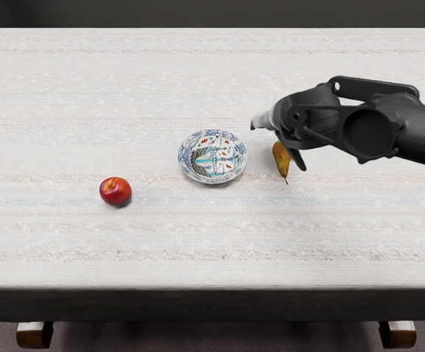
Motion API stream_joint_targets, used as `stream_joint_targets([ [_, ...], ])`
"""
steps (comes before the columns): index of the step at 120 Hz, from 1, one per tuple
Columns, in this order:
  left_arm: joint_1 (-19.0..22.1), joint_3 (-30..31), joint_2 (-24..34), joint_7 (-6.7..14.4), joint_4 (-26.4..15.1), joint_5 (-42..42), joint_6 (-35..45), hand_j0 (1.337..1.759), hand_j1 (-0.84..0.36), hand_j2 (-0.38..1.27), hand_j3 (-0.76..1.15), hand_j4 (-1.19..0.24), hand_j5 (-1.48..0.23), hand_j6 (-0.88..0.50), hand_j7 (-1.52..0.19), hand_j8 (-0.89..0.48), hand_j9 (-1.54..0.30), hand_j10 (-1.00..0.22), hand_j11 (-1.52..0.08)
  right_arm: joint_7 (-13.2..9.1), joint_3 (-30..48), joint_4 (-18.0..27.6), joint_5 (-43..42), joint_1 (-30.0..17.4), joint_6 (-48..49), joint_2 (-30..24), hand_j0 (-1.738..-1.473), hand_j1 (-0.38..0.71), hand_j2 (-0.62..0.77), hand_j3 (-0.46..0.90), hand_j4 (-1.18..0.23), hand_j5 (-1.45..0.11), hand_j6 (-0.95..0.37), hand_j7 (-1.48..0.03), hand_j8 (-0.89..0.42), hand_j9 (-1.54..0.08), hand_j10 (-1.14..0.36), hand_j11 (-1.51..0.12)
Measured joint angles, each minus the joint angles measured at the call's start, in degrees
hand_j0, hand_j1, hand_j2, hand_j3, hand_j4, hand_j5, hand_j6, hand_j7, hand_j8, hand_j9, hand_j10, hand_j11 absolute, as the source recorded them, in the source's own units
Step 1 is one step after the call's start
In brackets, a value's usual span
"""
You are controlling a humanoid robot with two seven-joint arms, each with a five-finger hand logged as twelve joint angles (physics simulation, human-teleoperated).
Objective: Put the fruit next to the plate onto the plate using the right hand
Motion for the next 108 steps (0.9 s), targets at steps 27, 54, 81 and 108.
stream_joint_targets([
  [27, -0.01, -0.02, 0.0, 0.0, 0.0, 0.0, 0.0, 1.658, 0.35, 0.0, 0.0, 0.0, 0.0, 0.0, 0.0, 0.0, 0.0, 0.0, 0.0, 0.0, -2.1, 0.12, -3.27, -2.65, -7.32, 0.03, -1.658, -0.11, -0.04, 0.0, -0.2, -0.26, -0.21, -0.26, -0.2, -0.26, -0.2, -0.26],
  [54, -0.01, -0.03, 0.0, 0.0, 0.0, 0.0, 0.0, 1.658, 0.35, 0.0, 0.0, 0.0, 0.0, 0.0, 0.0, 0.0, 0.0, 0.0, 0.0, 0.0, -4.88, 0.34, -7.39, -4.94, -15.16, 0.21, -1.658, -0.06, -0.05, 0.0, -0.24, -0.31, -0.24, -0.31, -0.24, -0.31, -0.24, -0.31],
  [81, -0.01, -0.07, 0.0, 0.0, 0.0, 0.0, 0.0, 1.658, 0.35, 0.0, 0.0, 0.0, 0.0, 0.0, 0.0, 0.0, 0.0, 0.0, 0.0, 0.0, -7.64, 0.23, -8.29, -5.63, -20.12, 1.18, -1.658, -0.04, -0.05, 0.0, -0.26, -0.33, -0.26, -0.33, -0.26, -0.33, -0.26, -0.33],
  [108, -0.01, -0.06, 0.0, 0.0, 0.0, 0.0, 0.0, 1.658, 0.35, 0.0, 0.0, 0.0, 0.0, 0.0, 0.0, 0.0, 0.0, 0.0, 0.0, 0.0, -9.2, 0.47, -8.41, -6.23, -22.91, 1.37, -1.658, -0.04, -0.05, 0.0, -0.26, -0.33, -0.26, -0.33, -0.26, -0.33, -0.26, -0.33],
])
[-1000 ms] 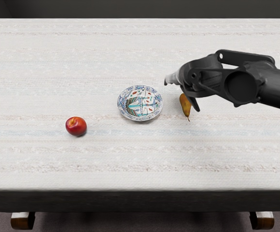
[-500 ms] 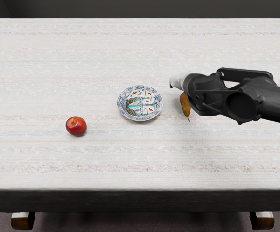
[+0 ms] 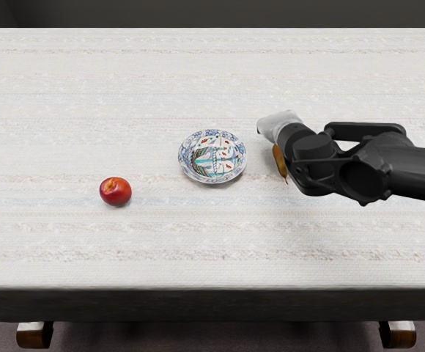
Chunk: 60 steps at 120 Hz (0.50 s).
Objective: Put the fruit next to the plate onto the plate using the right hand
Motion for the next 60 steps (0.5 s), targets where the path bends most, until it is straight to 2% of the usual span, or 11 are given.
stream_joint_targets([
  [60, 0.0, -0.04, 0.0, 0.0, -0.08, 0.0, 0.0, 1.658, 0.35, 0.0, 0.0, 0.0, 0.0, 0.0, 0.0, 0.0, 0.0, 0.0, 0.0, 0.0, -2.01, -0.3, -0.02, -0.62, -1.27, -0.29, -1.658, -0.02, -0.05, 0.0, -0.28, -0.36, -0.28, -0.36, -0.28, -0.36, -0.28, -0.36],
])
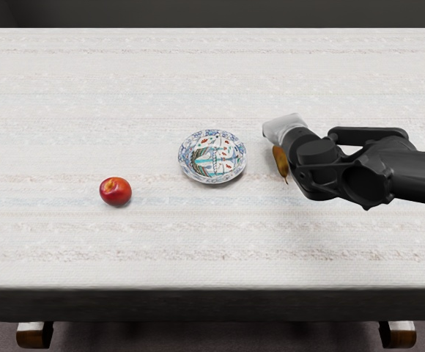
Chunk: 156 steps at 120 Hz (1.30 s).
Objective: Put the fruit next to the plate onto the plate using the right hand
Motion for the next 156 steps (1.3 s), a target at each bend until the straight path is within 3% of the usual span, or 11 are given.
stream_joint_targets([
  [116, 0.0, -0.07, 0.0, 0.0, -0.01, 0.0, 0.0, 1.658, 0.35, 0.0, 0.0, 0.0, 0.0, 0.0, 0.0, 0.0, 0.0, 0.0, 0.0, 0.0, -1.92, 0.49, 0.01, 0.3, -0.05, 0.19, -1.658, 0.25, -0.1, 0.0, -0.5, -0.66, -0.47, -0.65, -0.5, -0.66, -0.5, -0.66],
  [156, 0.0, -0.08, 0.0, 0.0, -0.02, 0.0, 0.0, 1.658, 0.35, 0.0, 0.0, 0.0, 0.0, 0.0, 0.0, 0.0, 0.0, 0.0, 0.0, -0.04, -1.92, 1.34, -0.05, 0.36, -0.04, -0.19, -1.655, 0.3, -0.04, 0.0, -0.55, -0.73, -0.41, -0.73, -0.52, -0.73, -0.57, -0.73],
])
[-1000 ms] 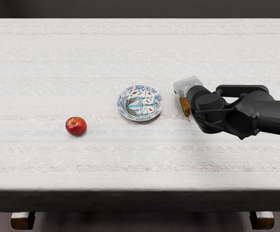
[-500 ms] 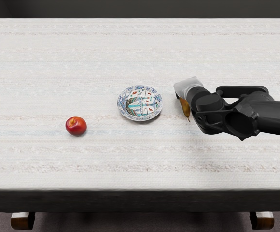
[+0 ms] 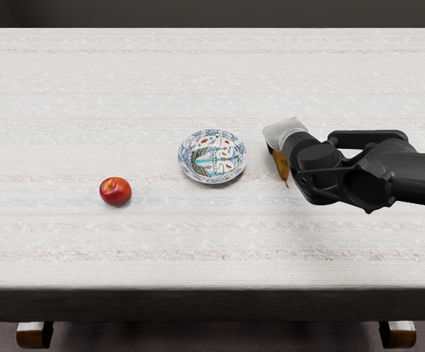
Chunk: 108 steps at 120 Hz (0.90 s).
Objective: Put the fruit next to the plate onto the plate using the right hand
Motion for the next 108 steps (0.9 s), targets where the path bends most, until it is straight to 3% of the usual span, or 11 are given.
stream_joint_targets([
  [57, 0.0, 0.0, 0.0, 0.0, -0.07, 0.0, 0.0, 1.658, 0.35, 0.0, 0.0, 0.0, 0.0, 0.0, 0.0, 0.0, 0.0, 0.0, 0.0, 0.01, 0.02, 1.97, -0.02, 0.07, -0.01, -1.6, -1.651, 0.32, 0.19, 0.0, -0.62, -0.92, -0.45, -0.9, -0.53, -0.91, -0.69, -0.91],
  [108, -0.09, 0.07, 0.0, 0.0, -0.24, 0.0, 0.0, 1.658, 0.35, 0.0, 0.0, 0.0, 0.0, 0.0, 0.0, 0.0, 0.0, 0.0, 0.0, -0.03, 0.05, 3.46, 0.03, 0.08, 0.04, -3.38, -1.651, 0.28, 0.29, 0.0, -0.69, -1.06, -0.49, -1.02, -0.57, -1.02, -0.79, -1.01],
])
